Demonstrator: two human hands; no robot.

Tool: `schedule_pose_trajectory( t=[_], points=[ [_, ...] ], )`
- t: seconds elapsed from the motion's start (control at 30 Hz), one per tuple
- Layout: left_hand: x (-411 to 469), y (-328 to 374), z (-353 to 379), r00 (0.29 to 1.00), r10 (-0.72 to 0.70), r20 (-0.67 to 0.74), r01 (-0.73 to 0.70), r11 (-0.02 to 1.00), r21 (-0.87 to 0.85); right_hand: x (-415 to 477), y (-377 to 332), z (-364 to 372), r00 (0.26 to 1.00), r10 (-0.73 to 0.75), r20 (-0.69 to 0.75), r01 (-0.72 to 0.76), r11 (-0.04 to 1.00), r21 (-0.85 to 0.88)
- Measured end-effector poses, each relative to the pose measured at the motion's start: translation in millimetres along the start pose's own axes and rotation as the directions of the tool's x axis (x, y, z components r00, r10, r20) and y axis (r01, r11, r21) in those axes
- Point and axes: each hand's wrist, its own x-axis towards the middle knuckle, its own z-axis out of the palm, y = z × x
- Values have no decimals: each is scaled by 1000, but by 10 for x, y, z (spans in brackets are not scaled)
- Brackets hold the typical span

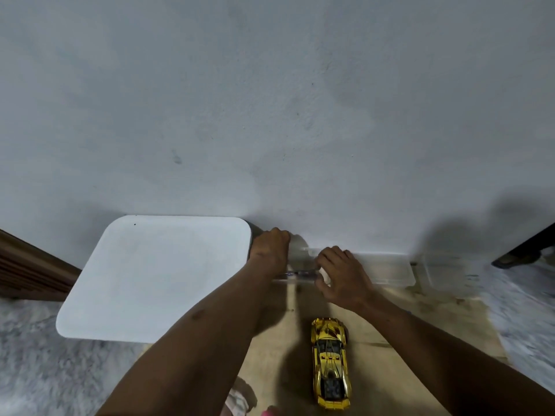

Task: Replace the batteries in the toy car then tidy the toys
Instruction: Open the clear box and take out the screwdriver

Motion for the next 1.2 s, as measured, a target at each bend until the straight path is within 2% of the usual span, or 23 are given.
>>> schedule_pose_trajectory(
  t=[0.07,0.2,0.37,0.67,1.0,1.2],
  points=[
    [30,-4,-9,1000,-6,-5,6,1000,-20,26,-39,34,995,13,94,-15,1000,20],
    [69,-17,12,1000,-6,-27,6,1000,-13,260,-138,100,938,143,317,-151,989,0],
    [87,-29,33,998,-14,-56,13,1000,-17,506,-207,195,834,273,480,-231,962,-146],
    [83,-29,57,998,-5,-62,5,1000,2,533,-180,324,809,344,476,-279,938,-203],
    [83,-47,87,996,24,-89,-19,998,65,384,-122,132,844,258,471,-237,966,-104],
    [22,-42,97,995,36,-91,-28,996,86,221,-6,-141,863,170,475,-122,984,-130]
  ],
)
